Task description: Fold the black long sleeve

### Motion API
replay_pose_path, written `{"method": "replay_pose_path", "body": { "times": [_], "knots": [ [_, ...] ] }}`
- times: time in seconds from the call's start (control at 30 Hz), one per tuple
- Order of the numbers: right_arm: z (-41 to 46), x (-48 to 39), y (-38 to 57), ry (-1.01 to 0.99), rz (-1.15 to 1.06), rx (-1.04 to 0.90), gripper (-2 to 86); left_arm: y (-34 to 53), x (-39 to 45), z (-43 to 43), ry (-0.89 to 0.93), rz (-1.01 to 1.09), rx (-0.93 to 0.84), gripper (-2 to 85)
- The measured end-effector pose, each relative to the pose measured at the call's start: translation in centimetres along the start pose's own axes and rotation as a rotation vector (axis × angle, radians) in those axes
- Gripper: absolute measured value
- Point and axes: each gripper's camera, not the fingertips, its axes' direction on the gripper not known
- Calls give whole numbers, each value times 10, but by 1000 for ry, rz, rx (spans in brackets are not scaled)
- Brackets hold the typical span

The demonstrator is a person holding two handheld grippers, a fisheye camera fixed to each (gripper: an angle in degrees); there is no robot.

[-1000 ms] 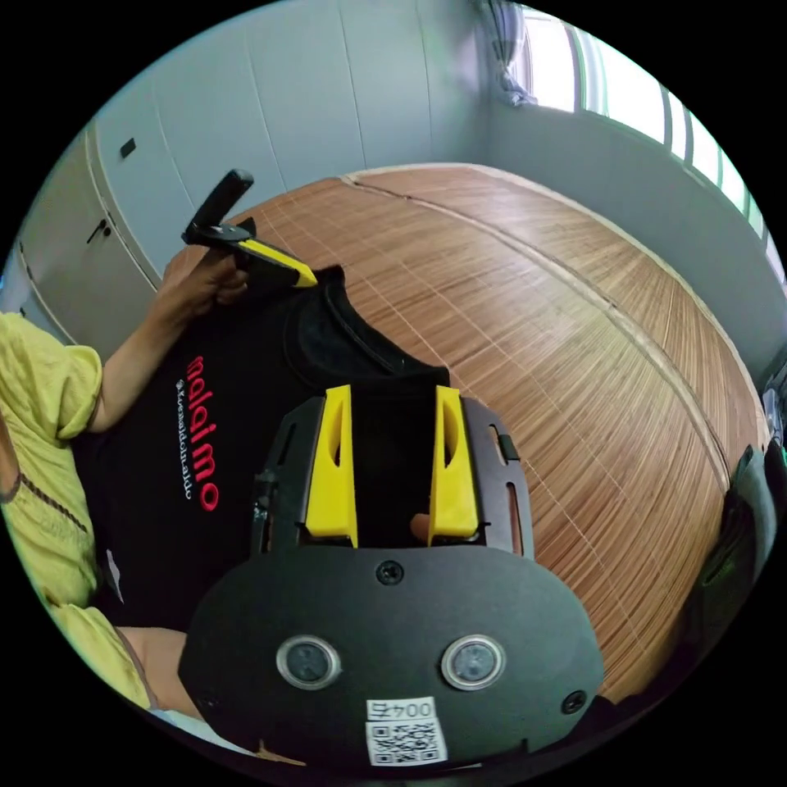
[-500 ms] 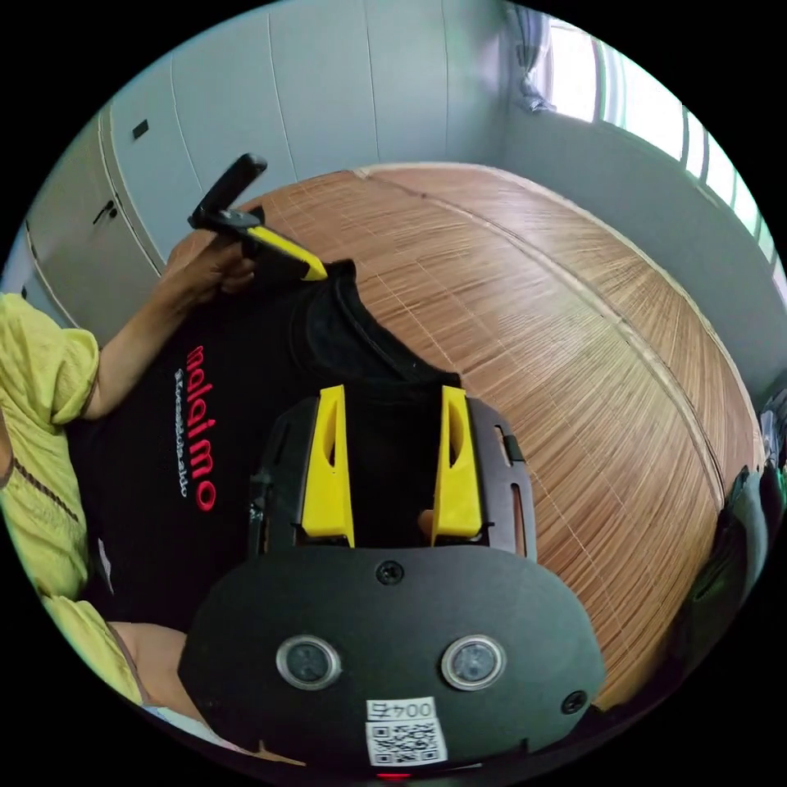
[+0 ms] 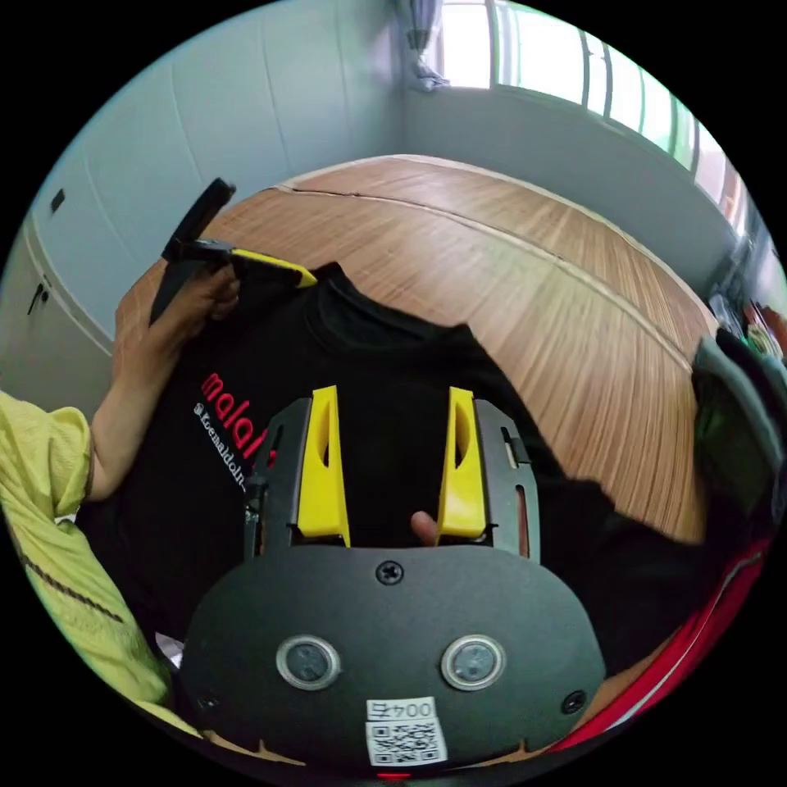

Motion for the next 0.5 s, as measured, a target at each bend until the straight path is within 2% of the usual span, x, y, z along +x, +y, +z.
{"method": "replay_pose_path", "body": {
  "times": [0.17,0.33,0.5],
  "knots": [
    [20,-13,24,134,37,-34,178,11,13,-15,-21,7,-3,2],
    [29,7,14,34,68,-42,180,24,24,-30,-30,11,7,2],
    [29,-4,14,83,43,-38,181,38,48,-48,-111,46,13,2]
  ]
}}
